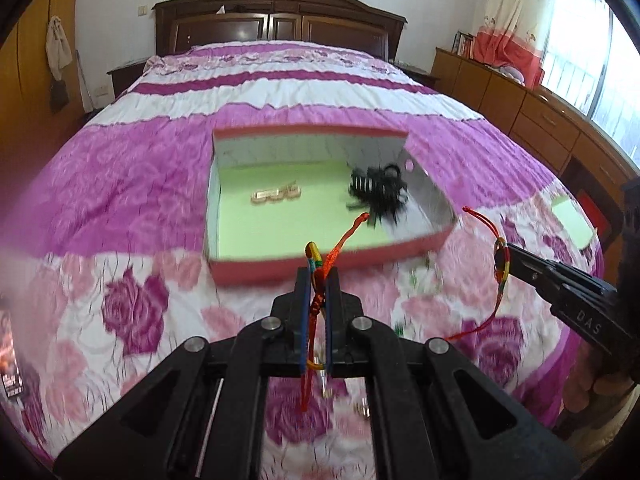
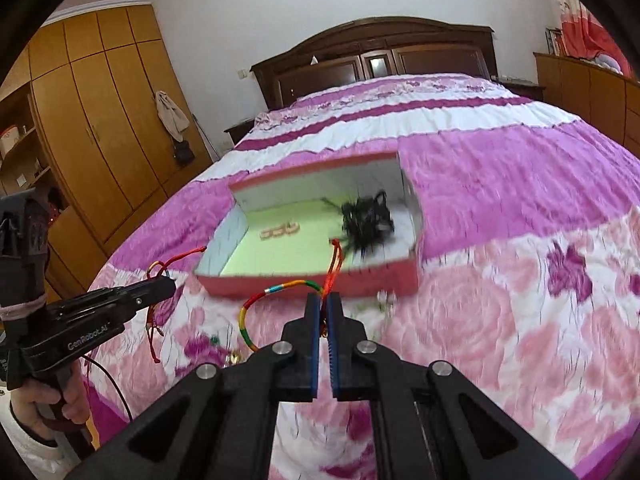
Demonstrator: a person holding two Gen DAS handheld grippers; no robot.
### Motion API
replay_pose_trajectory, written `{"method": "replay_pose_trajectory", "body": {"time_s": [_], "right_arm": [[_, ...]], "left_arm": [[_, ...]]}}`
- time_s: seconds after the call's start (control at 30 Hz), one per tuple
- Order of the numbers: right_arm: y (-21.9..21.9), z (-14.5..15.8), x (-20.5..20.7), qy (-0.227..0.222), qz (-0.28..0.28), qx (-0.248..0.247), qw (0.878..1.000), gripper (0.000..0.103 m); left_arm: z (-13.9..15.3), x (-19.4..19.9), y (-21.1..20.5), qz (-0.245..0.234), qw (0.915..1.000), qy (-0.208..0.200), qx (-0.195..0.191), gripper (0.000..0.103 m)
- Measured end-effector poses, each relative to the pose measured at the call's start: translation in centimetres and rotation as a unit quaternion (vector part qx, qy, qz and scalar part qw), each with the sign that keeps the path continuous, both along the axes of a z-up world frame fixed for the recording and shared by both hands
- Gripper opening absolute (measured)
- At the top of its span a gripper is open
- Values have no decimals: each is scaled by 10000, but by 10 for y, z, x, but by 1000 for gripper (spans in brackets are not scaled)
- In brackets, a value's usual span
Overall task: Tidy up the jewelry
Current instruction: 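Carry both held bracelets into the pink box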
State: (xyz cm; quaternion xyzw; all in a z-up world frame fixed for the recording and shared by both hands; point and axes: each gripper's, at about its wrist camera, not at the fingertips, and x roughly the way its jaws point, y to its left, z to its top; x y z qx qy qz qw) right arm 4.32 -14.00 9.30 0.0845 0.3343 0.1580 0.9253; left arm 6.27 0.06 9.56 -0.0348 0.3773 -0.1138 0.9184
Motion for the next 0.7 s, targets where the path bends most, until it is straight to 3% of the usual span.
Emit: {"method": "replay_pose_trajectory", "body": {"time_s": [0.4, 0.53, 0.7], "right_arm": [[1, -2, 88, -94, -180, -177, 9996, 5], [2, -19, 121, 150, -198, -315, 9992, 5], [4, -45, 155, 657, -186, -538, 9962, 5]], "left_arm": [[-11, 80, 2, 101, 9999, -58, -55, 0], [-30, 106, 5, 124, 9996, 221, -114, 0], [-59, 139, 9, 176, 9959, 867, -175, 0]]}}
